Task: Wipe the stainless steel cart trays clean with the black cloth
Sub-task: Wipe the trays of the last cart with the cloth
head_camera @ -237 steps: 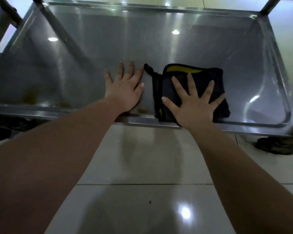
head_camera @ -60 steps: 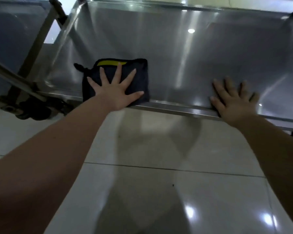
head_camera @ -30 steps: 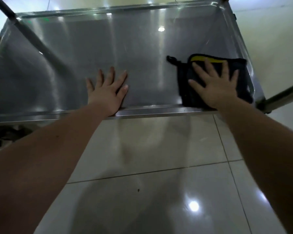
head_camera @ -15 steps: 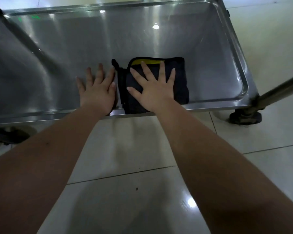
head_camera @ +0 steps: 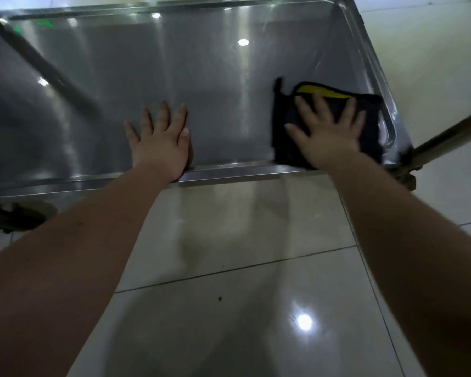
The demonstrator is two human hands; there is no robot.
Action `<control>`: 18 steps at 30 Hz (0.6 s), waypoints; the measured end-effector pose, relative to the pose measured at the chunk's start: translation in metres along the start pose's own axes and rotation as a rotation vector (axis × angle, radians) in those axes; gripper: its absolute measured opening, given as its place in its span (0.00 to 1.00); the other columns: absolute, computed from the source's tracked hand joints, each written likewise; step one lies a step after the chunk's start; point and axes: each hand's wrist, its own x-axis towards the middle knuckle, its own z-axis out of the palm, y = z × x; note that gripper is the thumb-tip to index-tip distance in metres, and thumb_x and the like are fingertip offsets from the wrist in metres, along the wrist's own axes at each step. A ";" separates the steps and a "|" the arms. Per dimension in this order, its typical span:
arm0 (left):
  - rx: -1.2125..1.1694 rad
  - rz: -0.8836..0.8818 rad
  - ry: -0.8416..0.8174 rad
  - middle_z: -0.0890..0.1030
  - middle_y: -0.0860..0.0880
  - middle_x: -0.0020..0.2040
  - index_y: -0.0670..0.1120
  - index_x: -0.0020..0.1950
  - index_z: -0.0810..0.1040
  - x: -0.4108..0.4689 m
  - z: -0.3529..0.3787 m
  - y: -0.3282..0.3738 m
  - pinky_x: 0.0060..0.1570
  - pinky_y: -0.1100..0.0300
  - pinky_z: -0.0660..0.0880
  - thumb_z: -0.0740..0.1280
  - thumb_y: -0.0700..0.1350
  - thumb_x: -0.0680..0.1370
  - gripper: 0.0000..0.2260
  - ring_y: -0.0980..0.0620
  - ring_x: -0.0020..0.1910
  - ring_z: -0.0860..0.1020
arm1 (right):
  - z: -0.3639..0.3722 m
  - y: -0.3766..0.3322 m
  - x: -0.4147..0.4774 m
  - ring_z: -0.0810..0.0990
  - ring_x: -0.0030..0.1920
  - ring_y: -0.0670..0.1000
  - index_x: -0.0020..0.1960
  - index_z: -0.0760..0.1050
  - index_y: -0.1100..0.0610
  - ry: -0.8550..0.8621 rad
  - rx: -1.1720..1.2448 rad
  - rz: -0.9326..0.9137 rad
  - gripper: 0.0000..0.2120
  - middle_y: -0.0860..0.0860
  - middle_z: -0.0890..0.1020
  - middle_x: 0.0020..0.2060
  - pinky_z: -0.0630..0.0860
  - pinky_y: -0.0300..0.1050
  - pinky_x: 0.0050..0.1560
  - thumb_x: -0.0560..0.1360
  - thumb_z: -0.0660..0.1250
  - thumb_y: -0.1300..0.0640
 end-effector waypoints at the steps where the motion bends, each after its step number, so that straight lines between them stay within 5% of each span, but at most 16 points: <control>1: -0.044 0.007 0.014 0.48 0.50 0.81 0.59 0.80 0.50 0.000 -0.002 -0.001 0.73 0.34 0.38 0.46 0.53 0.85 0.23 0.41 0.79 0.44 | 0.002 -0.030 -0.009 0.36 0.75 0.70 0.77 0.39 0.34 -0.012 -0.005 -0.060 0.32 0.42 0.41 0.79 0.37 0.71 0.72 0.76 0.43 0.28; 6: -0.421 0.115 0.193 0.56 0.45 0.80 0.48 0.79 0.61 -0.006 -0.005 -0.007 0.75 0.39 0.42 0.48 0.48 0.86 0.21 0.45 0.80 0.48 | 0.013 -0.152 -0.056 0.31 0.74 0.71 0.78 0.37 0.37 -0.083 0.017 -0.302 0.33 0.43 0.37 0.78 0.34 0.70 0.71 0.77 0.42 0.29; 9: -0.432 0.224 0.194 0.59 0.42 0.79 0.45 0.77 0.63 -0.012 -0.009 -0.007 0.76 0.44 0.43 0.48 0.50 0.85 0.22 0.43 0.79 0.51 | 0.007 -0.125 -0.060 0.35 0.76 0.66 0.79 0.41 0.40 -0.010 0.127 -0.434 0.39 0.46 0.44 0.80 0.35 0.65 0.75 0.74 0.46 0.25; 12: -0.348 0.433 0.147 0.62 0.41 0.78 0.44 0.77 0.65 -0.028 -0.016 -0.004 0.76 0.48 0.43 0.48 0.58 0.81 0.29 0.43 0.79 0.55 | 0.013 -0.078 -0.072 0.40 0.79 0.58 0.80 0.43 0.46 0.054 -0.006 -0.594 0.48 0.51 0.48 0.80 0.37 0.56 0.77 0.70 0.56 0.25; 15: -0.212 0.578 0.063 0.60 0.43 0.79 0.44 0.78 0.62 -0.055 -0.006 0.005 0.77 0.52 0.44 0.51 0.65 0.78 0.35 0.46 0.79 0.54 | 0.025 -0.063 -0.078 0.51 0.79 0.57 0.80 0.54 0.51 0.133 -0.006 -0.644 0.38 0.53 0.56 0.79 0.43 0.51 0.77 0.76 0.67 0.44; 18: -0.037 0.594 0.020 0.57 0.46 0.80 0.46 0.80 0.57 -0.073 0.004 0.009 0.78 0.53 0.43 0.57 0.72 0.74 0.42 0.49 0.79 0.52 | 0.019 -0.063 -0.078 0.64 0.75 0.59 0.75 0.67 0.56 0.163 0.161 -0.634 0.25 0.54 0.68 0.74 0.55 0.49 0.74 0.79 0.66 0.62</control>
